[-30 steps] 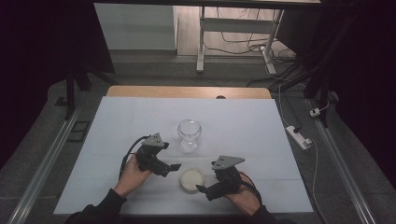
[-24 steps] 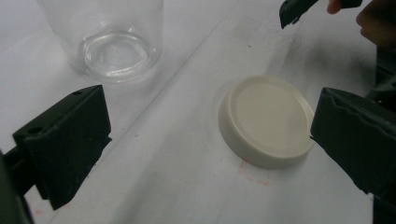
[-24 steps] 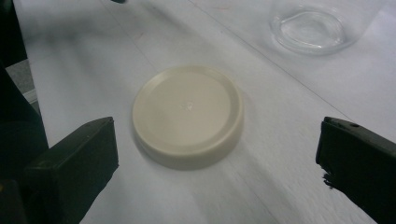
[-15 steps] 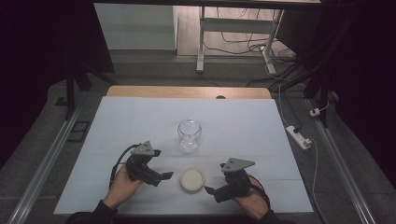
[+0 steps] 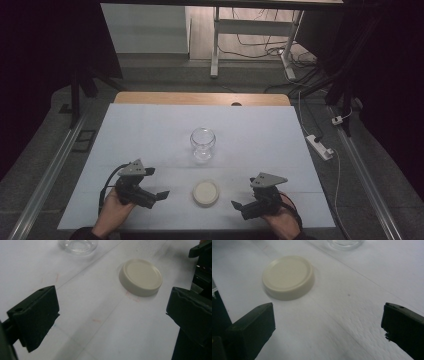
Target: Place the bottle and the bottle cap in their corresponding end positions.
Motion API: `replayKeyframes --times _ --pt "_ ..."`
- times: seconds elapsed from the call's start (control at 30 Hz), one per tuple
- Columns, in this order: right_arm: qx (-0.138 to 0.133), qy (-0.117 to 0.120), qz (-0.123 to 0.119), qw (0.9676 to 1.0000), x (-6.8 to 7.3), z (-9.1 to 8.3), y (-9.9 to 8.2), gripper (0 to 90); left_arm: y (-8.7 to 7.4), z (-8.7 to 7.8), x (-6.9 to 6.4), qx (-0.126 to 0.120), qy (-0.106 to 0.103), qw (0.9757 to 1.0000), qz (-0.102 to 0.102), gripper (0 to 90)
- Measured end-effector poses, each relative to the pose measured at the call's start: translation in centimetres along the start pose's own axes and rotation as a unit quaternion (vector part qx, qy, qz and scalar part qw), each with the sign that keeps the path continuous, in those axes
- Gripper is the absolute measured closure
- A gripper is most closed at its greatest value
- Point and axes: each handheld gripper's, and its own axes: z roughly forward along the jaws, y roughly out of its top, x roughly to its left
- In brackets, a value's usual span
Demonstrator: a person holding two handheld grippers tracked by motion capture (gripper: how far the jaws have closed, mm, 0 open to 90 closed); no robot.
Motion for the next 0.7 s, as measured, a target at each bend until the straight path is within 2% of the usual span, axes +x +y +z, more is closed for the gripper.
replayKeyframes --times 0.27,0.37,0.7 --pt "-0.009 -0.034 0.032 0.9988 -0.9 -2.1 -1.3 0.0 -2.6 -2.8 0.2 -0.013 0.029 0.9991 -0.028 0.0" --pt "-0.014 -0.044 0.049 0.9978 -1.3 -2.8 -1.9 0.0 -3.6 -3.7 0.3 -0.011 0.041 0.9984 -0.037 0.0" --pt "-0.016 -0.076 0.074 0.9942 -1.9 -4.7 -3.5 0.0 -6.2 -5.7 0.3 0.001 0.078 0.9951 -0.061 0.0"
